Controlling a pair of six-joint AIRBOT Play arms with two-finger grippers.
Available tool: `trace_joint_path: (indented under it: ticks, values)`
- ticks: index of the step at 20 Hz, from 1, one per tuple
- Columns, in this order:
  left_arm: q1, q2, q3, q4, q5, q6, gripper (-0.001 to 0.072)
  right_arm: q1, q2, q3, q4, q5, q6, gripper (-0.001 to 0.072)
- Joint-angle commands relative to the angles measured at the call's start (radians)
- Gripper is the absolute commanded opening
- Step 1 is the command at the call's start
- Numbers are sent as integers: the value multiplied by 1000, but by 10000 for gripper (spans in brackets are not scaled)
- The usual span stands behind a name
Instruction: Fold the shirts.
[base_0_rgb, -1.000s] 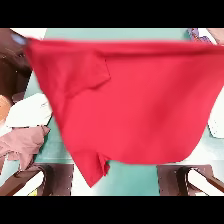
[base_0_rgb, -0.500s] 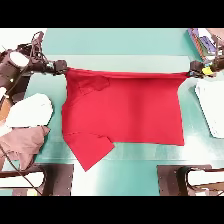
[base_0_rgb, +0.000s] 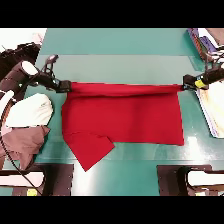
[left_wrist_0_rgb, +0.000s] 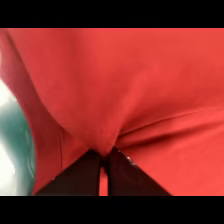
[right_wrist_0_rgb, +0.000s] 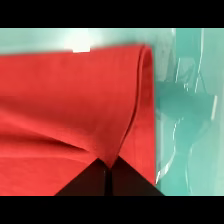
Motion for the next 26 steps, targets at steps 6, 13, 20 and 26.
trace_joint_path:
  ticks: [6,13,20,26]
  values:
    - [0,116,-111,123,-116,-160,539,0,121,-155,69,-13,-1,468]
    - [-41,599,-631,147,-212,-269,540,-1,394,-308,72,-80,-8,452]
    - [-125,731,-852,24,-182,-341,540,-1,492,-346,72,-101,-8,451]
    - [-125,731,-879,-94,-21,-339,538,-1,501,-346,72,-82,-8,450]
